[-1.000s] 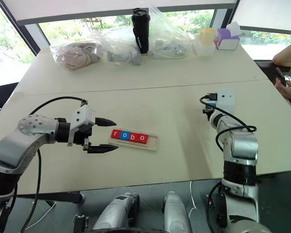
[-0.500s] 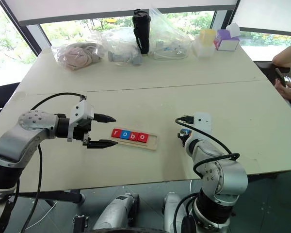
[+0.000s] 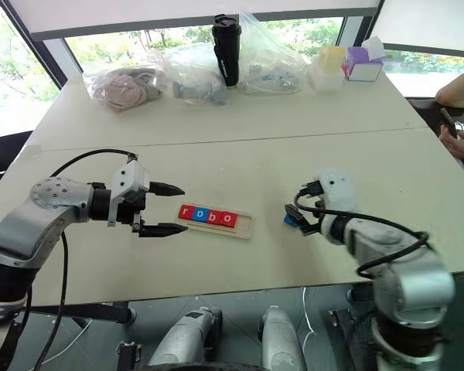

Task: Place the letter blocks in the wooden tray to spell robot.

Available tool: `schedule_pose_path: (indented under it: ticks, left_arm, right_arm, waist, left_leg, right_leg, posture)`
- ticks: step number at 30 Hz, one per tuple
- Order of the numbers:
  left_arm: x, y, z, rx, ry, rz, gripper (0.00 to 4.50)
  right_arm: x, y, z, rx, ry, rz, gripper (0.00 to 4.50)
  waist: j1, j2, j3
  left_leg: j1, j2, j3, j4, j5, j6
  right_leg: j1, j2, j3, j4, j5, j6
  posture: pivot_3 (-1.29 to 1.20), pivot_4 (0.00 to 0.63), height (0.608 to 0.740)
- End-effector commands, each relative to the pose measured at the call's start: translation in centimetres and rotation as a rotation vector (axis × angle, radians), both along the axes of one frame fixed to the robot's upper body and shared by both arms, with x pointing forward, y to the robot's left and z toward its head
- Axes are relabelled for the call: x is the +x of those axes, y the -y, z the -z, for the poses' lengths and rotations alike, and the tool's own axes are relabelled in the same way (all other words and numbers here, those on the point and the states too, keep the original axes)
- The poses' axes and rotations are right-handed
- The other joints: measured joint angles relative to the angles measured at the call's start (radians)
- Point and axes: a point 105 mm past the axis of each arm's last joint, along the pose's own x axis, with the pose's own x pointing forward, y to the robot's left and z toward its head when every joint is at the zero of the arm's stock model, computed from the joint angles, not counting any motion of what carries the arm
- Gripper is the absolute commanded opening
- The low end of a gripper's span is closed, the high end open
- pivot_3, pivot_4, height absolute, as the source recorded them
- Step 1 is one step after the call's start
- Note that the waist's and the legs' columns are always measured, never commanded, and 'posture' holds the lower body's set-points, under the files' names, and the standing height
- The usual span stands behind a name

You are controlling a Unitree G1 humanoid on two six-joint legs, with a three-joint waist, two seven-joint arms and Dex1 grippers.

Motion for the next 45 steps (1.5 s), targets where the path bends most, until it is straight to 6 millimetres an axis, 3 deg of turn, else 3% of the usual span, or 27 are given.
schedule_pose_path:
  ticks: [1,5,9,19,22,27,30,32,36,40,45]
  left_arm:
    - [0.0,-0.1,-0.7,0.015,0.041,0.017,4.5]
    - [0.0,-0.1,-1.0,0.016,0.047,0.025,4.5]
    - [-0.3,-0.2,-1.0,0.039,0.056,0.037,4.5]
    - [-0.2,-0.3,-1.2,0.04,0.059,0.024,4.5]
    - [-0.2,-0.3,-1.2,0.039,0.058,0.019,4.5]
    - [-0.2,-0.3,-1.1,0.037,0.058,0.013,4.5]
    - [-0.1,-0.4,-1.1,0.037,0.058,0.012,4.5]
    - [-0.1,-0.5,-1.2,0.039,0.059,0.012,4.5]
    - [-0.2,-0.5,-1.2,0.043,0.057,0.017,4.5]
    - [-0.2,-0.3,-1.1,0.04,0.055,0.021,4.5]
    - [-0.4,-0.2,-1.0,0.036,0.054,0.017,4.5]
  right_arm:
    - [-0.5,0.0,0.4,-0.061,0.026,-0.224,4.46]
    - [-0.4,0.4,1.8,-0.007,0.015,-0.319,4.46]
    - [0.4,0.6,4.6,-0.015,-0.013,-0.382,4.46]
    - [2.1,0.9,6.5,-0.05,0.007,-0.396,4.46]
    - [2.2,1.1,6.7,-0.058,0.01,-0.397,3.63]
    - [2.2,1.3,6.8,-0.063,0.011,-0.394,1.2]
    - [2.3,1.0,5.8,-0.06,0.042,-0.402,1.15]
    - [2.3,0.3,4.2,-0.049,0.078,-0.433,1.15]
    - [1.3,-3.1,2.7,-0.062,0.084,-0.594,1.15]
    - [0.3,-5.8,3.1,-0.069,0.004,-0.73,1.15]
    - [1.5,-7.7,3.8,-0.111,0.0,-0.753,1.15]
  waist:
    - [0.0,0.0,0.0]
    - [-0.003,-0.001,0.0]
    - [0.0,-0.002,0.001]
    - [0.002,-0.002,0.001]
    - [0.002,-0.002,0.001]
    - [0.002,-0.002,0.001]
    - [0.002,-0.002,0.001]
    - [0.002,-0.002,0.001]
    - [-0.001,-0.002,0.001]
    - [0.002,-0.002,0.001]
    - [0.002,-0.002,0.001]
  left_leg:
    - [0.0,0.0,0.0,0.0,0.0,0.0]
    - [0.0,0.0,0.002,0.0,-0.001,0.001]
    - [0.0,0.0,0.002,0.002,-0.001,0.001]
    - [0.0,0.0,0.002,0.002,-0.001,0.001]
    - [0.0,0.0,0.002,0.002,-0.001,0.001]
    - [0.0,0.0,0.002,0.002,-0.001,0.001]
    - [0.0,0.0,0.002,0.002,-0.001,0.001]
    - [0.0,0.0,0.002,0.002,-0.001,0.001]
    - [0.0,0.0,0.002,0.002,-0.001,0.001]
    - [0.0,0.0,0.001,0.002,-0.001,0.001]
    - [-0.001,-0.001,0.002,0.002,-0.001,0.001]
  right_leg:
    - [0.0,0.0,0.0,0.0,0.001,0.002]
    - [0.0,-0.001,0.001,0.0,0.001,0.003]
    - [0.001,-0.001,0.001,0.0,0.0,0.0]
    - [0.001,-0.001,0.002,0.0,-0.001,0.0]
    - [0.0,-0.001,0.002,0.0,0.0,0.0]
    - [0.0,-0.001,0.002,0.0,0.0,0.0]
    - [0.0,-0.001,0.002,0.0,0.0,0.0]
    - [0.0,-0.001,0.002,0.0,0.0,0.0]
    - [0.0,-0.001,0.002,0.001,0.0,0.0]
    - [0.0,0.0,0.002,0.001,0.0,0.0]
    - [-0.001,-0.001,0.002,0.0,0.0,0.0]
  posture:
    - [0.0,0.15,0.74]
    - [0.0,0.15,0.74]
    - [0.0,0.15,0.74]
    - [0.0,0.15,0.74]
    - [0.0,0.15,0.74]
    - [0.0,0.15,0.74]
    - [0.0,0.15,0.74]
    - [0.0,0.15,0.74]
    - [0.0,0.15,0.74]
    - [0.0,0.15,0.74]
    - [0.0,0.15,0.74]
